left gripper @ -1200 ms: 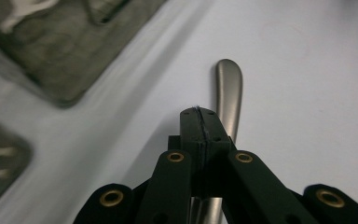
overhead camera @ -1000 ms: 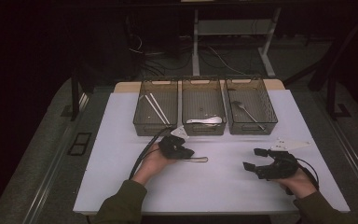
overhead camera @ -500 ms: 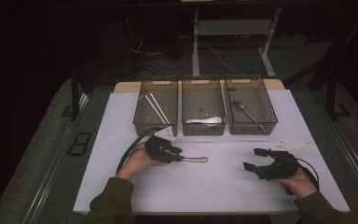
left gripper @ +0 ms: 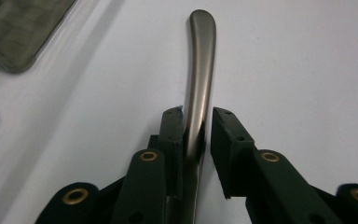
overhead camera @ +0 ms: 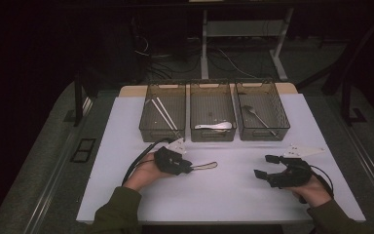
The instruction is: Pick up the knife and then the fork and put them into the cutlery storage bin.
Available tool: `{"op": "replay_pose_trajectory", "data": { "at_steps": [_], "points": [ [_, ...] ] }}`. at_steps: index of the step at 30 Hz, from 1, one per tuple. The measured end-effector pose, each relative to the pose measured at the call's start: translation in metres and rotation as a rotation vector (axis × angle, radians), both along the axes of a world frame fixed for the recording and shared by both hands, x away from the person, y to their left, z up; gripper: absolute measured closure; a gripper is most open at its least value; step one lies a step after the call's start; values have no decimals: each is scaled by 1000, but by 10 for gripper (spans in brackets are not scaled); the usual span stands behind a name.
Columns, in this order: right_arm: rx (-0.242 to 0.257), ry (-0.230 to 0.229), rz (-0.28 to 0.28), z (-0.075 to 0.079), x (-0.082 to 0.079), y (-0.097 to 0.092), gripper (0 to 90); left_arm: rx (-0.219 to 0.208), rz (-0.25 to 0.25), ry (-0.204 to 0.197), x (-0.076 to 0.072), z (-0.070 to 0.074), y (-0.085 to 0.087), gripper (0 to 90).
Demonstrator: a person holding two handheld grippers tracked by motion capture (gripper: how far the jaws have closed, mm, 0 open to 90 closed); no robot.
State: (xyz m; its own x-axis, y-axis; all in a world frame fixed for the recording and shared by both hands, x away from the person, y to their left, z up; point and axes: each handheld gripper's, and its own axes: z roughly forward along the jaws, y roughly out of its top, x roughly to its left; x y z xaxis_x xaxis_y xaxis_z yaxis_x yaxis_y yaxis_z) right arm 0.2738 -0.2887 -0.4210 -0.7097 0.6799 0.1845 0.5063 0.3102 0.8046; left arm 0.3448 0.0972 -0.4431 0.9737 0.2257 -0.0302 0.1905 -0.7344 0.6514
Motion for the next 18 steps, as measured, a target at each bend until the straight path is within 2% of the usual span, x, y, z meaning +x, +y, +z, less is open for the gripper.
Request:
{"op": "replay_pose_trajectory", "data": {
  "at_steps": [2,7,8,14,18],
  "points": [
    [-2,1,2,0,0,0,235,-3,4,-10,-2,-1,0,721],
    [-4,1,7,-1,0,1,235,-5,-15,-10,0,-1,1,781],
    [-3,2,8,-1,0,1,235,-16,-5,-4,-1,-2,1,787],
    [-4,9,11,-1,0,2,235,-15,-14,-8,0,-1,1,790],
    [-2,4,14,-1,0,1,235,-14,0,-1,0,0,1,790]
  ]
}}
